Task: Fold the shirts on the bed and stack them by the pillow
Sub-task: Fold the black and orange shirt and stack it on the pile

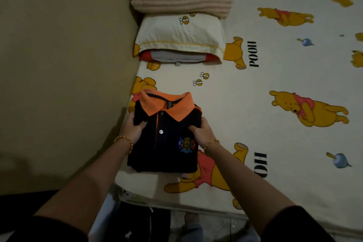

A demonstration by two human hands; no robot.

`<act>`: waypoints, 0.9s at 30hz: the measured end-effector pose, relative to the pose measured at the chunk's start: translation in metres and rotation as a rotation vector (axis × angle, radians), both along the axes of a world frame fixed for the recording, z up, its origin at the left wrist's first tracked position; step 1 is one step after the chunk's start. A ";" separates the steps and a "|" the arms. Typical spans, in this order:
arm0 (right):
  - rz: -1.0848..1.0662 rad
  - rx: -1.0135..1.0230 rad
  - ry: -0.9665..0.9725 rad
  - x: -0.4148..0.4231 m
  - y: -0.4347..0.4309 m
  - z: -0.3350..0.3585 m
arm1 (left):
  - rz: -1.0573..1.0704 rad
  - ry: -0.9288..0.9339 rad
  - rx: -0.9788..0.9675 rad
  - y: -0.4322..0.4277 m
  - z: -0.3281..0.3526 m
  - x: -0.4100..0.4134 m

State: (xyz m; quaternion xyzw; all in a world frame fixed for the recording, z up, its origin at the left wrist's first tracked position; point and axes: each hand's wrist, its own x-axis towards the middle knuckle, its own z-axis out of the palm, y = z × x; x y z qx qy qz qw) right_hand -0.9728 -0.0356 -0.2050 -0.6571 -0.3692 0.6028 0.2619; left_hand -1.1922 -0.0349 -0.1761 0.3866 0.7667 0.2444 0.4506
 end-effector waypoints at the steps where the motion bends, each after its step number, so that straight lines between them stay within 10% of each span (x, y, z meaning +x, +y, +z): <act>1: 0.004 0.017 -0.052 0.001 0.003 -0.005 | -0.010 0.001 0.003 0.002 -0.006 0.001; 27: -0.170 0.131 -0.393 -0.033 -0.028 -0.047 | 0.070 0.247 -0.042 -0.024 -0.055 -0.012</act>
